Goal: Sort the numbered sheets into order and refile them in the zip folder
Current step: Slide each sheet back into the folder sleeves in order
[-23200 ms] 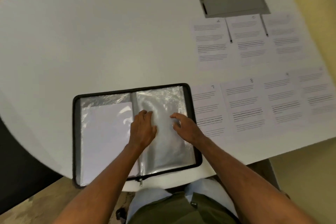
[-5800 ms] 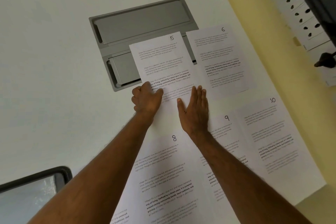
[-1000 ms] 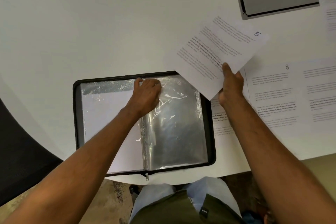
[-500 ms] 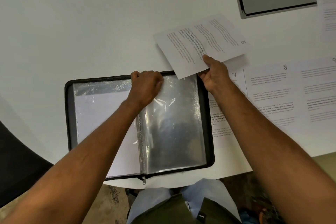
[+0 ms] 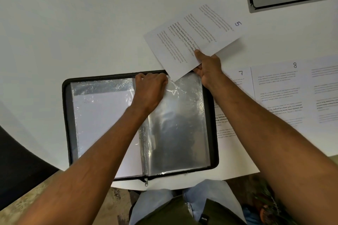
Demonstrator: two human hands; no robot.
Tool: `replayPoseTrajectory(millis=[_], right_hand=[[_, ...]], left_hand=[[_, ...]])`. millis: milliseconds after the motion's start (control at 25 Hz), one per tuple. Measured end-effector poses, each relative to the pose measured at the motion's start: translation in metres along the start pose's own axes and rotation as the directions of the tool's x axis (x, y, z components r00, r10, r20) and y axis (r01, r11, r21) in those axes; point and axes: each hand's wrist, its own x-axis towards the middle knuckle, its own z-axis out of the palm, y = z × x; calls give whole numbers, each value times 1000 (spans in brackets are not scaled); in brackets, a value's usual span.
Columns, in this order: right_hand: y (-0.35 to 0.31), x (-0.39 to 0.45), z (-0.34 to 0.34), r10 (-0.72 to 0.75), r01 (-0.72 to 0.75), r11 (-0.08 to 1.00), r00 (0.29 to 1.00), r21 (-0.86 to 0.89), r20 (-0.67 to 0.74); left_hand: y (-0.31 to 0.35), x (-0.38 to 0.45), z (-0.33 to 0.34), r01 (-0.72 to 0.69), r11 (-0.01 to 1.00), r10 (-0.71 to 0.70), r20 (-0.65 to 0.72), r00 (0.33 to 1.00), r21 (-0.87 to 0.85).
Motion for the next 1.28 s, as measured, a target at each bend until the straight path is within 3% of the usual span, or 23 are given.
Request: replayPoseTrajectory(millis=[320, 640, 800, 1280], right_hand=[[-7, -3, -6, -83, 158, 948, 961, -277, 264], [-26, 8, -16, 63, 204, 820, 896, -534, 439], [-31, 12, -19, 81, 231, 792, 878, -565, 472], [-42, 24, -17, 117, 297, 697, 851, -652, 512]], left_hand=[[-2, 8, 0, -8, 999, 9, -20, 1000, 43], [-3, 16, -7, 34, 997, -33, 16, 999, -64], [-15, 18, -13, 84, 993, -78, 72, 994, -88], [-61, 21, -35, 231, 959, -249, 91, 964, 166]])
